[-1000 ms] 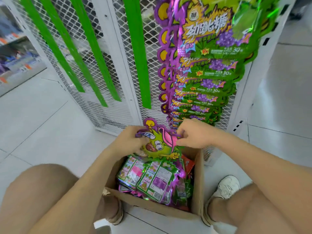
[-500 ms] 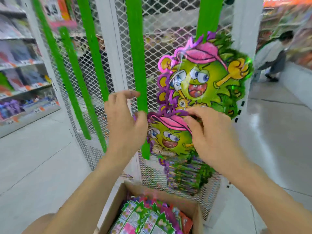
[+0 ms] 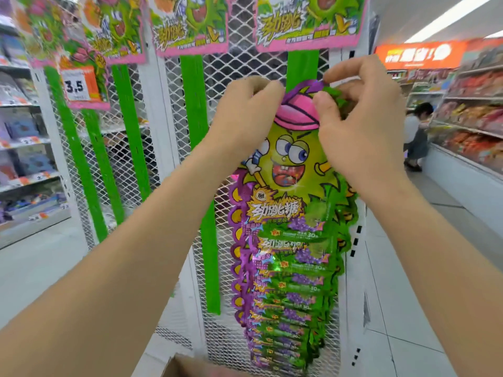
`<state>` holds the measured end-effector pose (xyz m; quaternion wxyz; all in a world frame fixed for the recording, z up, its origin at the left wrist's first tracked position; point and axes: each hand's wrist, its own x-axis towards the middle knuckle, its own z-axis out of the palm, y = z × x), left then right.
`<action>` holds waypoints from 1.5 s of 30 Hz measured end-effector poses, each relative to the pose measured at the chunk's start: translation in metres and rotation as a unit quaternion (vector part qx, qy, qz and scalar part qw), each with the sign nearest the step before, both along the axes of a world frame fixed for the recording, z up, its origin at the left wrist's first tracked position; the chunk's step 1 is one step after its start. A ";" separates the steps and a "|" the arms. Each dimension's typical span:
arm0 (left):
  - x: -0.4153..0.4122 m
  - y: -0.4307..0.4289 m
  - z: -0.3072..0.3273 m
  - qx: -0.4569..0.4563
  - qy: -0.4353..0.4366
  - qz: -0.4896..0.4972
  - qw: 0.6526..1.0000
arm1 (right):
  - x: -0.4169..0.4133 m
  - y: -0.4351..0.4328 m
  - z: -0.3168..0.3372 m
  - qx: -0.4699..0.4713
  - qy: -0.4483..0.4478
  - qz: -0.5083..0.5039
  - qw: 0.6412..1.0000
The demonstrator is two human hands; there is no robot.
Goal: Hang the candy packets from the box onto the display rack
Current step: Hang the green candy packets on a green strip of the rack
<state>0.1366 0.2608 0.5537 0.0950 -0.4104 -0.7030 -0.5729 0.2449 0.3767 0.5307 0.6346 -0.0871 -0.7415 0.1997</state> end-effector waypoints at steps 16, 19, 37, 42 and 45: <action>-0.011 0.014 0.005 0.033 -0.215 -0.184 0.958 | -0.014 0.007 0.016 0.042 0.022 -0.030 0.998; -0.010 0.011 0.004 0.011 -0.209 -0.187 0.960 | -0.014 0.007 0.013 0.060 0.023 -0.035 0.997; -0.031 -0.094 -0.207 -0.118 0.300 0.058 0.945 | -0.002 -0.088 -0.200 0.118 -0.290 0.116 0.943; -0.052 -0.141 -0.352 -0.503 0.057 -0.011 0.862 | -0.028 -0.105 -0.302 0.037 -0.648 0.172 0.741; -0.062 -0.150 -0.435 -0.624 -0.012 -0.054 0.779 | -0.046 -0.105 -0.363 0.059 -0.743 0.180 0.642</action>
